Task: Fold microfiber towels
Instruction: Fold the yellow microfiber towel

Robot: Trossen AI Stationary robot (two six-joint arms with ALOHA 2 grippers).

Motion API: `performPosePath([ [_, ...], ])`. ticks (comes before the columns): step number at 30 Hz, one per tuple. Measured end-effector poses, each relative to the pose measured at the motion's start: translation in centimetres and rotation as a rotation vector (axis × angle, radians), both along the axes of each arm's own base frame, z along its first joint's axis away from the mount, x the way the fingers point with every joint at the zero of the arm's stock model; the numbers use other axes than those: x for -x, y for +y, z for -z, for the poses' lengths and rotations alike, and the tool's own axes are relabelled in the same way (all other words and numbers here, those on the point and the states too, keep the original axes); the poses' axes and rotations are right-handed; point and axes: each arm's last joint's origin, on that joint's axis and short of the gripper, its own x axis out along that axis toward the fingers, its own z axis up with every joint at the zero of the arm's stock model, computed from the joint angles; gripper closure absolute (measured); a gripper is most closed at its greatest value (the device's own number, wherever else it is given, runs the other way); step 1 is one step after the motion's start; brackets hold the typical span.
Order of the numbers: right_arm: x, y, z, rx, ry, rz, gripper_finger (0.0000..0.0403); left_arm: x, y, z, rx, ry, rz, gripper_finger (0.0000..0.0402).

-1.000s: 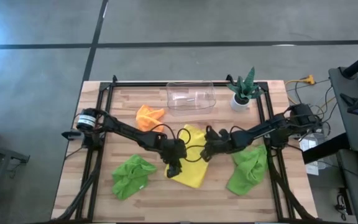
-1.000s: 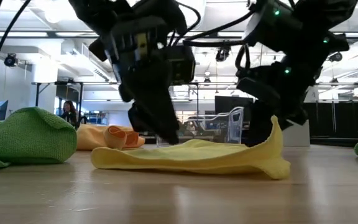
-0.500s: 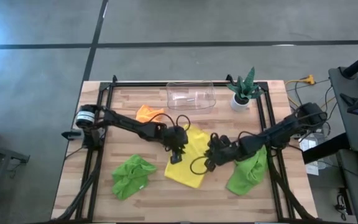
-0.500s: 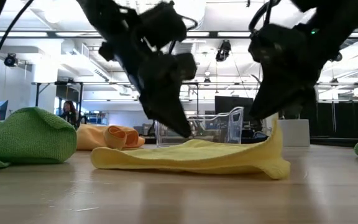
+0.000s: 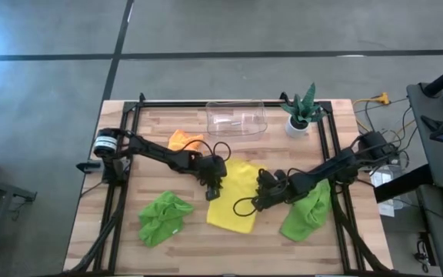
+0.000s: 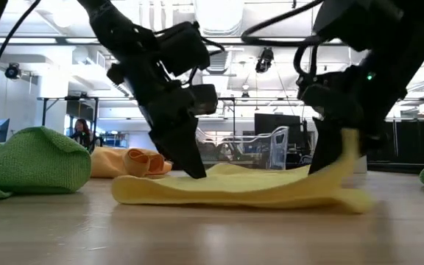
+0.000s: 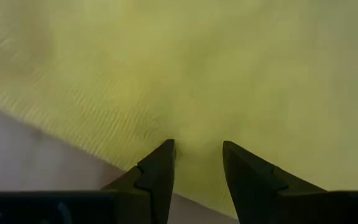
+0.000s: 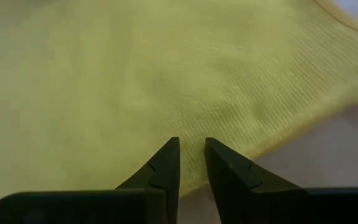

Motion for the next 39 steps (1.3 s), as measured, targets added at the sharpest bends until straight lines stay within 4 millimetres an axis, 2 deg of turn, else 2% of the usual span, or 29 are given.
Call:
performPosePath([
  [8,-0.6,-1.6,0.3,0.036,0.027,-0.015,0.033,0.2,-3.0,0.0,0.055,0.0,0.051,0.0279],
  [12,-0.3,-1.8,-1.3,0.025,-0.012,-0.039,0.033,0.5,-3.0,-1.1,0.085,-0.009,0.019,0.0279],
  [17,0.5,-2.1,-5.3,0.001,-0.159,-0.06,0.033,1.1,-2.2,-4.0,0.089,-0.083,-0.02,0.0279],
  [20,1.6,-3.4,-6.4,-0.069,-0.22,0.012,0.033,2.0,-1.5,-5.1,0.088,-0.073,-0.091,0.0279],
  [24,3.4,-6.1,-4.8,-0.251,-0.215,0.159,0.0329,3.3,0.2,-5.0,0.175,-0.043,-0.214,0.0279],
  [28,4.1,-8.3,-3.6,-0.347,-0.22,0.249,0.0315,4.3,1.8,-3.9,0.338,0.004,-0.273,0.0279],
  [31,3.9,-9.6,-3.7,-0.33,-0.221,0.279,0.0301,4.8,2.5,-3.3,0.396,0.02,-0.311,0.0279],
  [34,3.0,-10.7,-4.6,-0.294,-0.233,0.285,0.0295,4.9,2.7,-3.2,0.401,0.019,-0.328,0.0279],
  [39,1.4,-12.2,-4.8,-0.234,-0.123,0.257,0.0294,4.8,3.1,-3.2,0.401,0.012,-0.343,0.0279],
])
